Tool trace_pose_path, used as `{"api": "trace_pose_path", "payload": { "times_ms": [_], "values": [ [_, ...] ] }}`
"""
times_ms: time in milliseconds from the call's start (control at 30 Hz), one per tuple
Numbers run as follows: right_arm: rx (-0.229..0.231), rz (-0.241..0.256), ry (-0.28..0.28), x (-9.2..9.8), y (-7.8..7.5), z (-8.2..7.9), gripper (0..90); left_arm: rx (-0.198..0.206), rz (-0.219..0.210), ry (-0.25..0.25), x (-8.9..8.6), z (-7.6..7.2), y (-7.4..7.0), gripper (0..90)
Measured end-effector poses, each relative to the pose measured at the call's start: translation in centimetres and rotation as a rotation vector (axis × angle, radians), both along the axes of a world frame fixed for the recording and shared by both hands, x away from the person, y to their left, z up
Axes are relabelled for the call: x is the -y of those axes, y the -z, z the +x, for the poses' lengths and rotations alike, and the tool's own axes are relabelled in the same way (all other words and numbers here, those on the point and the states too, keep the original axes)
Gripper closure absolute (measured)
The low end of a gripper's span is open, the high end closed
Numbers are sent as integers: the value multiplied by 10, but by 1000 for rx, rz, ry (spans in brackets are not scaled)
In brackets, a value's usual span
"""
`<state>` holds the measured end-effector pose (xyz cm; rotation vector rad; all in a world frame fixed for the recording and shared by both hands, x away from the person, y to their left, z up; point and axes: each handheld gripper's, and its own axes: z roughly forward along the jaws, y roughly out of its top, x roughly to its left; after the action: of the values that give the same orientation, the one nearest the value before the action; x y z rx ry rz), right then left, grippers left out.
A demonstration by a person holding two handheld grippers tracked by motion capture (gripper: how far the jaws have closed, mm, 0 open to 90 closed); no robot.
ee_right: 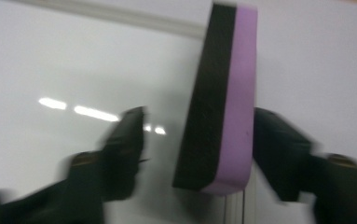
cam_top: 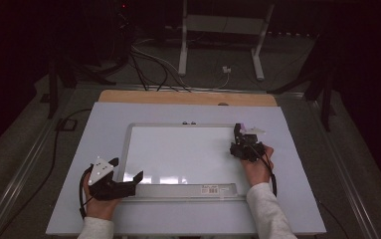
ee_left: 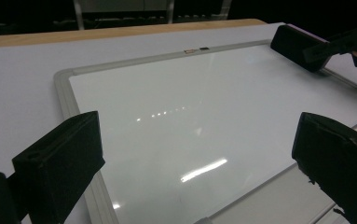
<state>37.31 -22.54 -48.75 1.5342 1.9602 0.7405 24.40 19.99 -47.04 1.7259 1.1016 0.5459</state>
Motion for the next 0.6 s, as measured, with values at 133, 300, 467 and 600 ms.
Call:
{"api": "trace_pose_path", "payload": {
  "times_ms": [133,300,467,600],
  "values": [
    [49,54,-42,4,-13,-8,115,15,4,-21,-5,-1,-3,24],
    [87,140,-127,23,-26,-22,9,39,11,-59,-17,-3,-8,22],
    [192,204,-211,44,-31,-45,0,61,15,-87,-28,-4,-11,17],
    [253,215,-270,58,-27,-65,0,80,7,-97,-35,-7,-13,14]
  ]
}}
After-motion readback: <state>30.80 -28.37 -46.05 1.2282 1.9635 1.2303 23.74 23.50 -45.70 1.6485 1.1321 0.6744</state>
